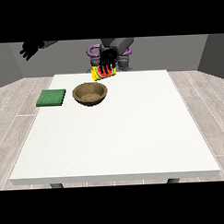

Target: Pick the cup and pour the ball into the bowl, then pick the bowl and place it on the pad

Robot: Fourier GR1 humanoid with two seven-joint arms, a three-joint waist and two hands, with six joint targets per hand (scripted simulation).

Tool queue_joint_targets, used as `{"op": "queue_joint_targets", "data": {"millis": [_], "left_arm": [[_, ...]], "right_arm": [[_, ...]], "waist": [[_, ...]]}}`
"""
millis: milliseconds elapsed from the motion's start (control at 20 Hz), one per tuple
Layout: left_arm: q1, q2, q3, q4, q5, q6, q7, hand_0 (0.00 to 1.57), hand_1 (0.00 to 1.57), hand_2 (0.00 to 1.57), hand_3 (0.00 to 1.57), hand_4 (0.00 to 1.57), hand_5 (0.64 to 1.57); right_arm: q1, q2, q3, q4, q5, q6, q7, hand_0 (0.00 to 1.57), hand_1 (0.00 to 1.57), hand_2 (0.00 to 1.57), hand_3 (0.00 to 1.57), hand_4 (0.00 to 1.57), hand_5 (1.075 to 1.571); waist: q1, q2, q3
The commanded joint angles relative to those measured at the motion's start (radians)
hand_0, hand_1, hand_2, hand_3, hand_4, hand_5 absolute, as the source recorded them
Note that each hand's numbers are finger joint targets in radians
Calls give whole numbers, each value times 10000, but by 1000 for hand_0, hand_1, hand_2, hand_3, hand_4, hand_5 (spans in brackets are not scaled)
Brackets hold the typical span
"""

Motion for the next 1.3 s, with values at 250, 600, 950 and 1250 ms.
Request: {"op": "queue_joint_targets", "data": {"millis": [250,600,950,1250], "left_arm": [[-535,-55,-2240,-1070,-1418,-3087,2112,410,410,1341,1548,1019,1571],[62,-55,-2194,-2005,-1489,-4543,1337,0,0,1065,1545,1108,1571],[576,836,625,-3783,969,-1711,44,1042,1042,1571,1438,1269,1567],[835,949,4104,-5530,5121,-1191,-1422,0,0,0,0,1180,1551]], "right_arm": [[-757,556,578,645,543,-85,-748,0,0,0,328,690,1553],[-281,719,704,424,535,-364,-261,0,0,0,50,713,1548],[-468,437,90,661,524,-1247,-181,0,0,0,143,726,1546],[-522,751,87,621,711,-1912,-223,0,0,0,0,784,1557]], "waist": [[-655,241,-7],[-381,-451,-20],[1253,-484,-59],[2304,-286,-173]]}}
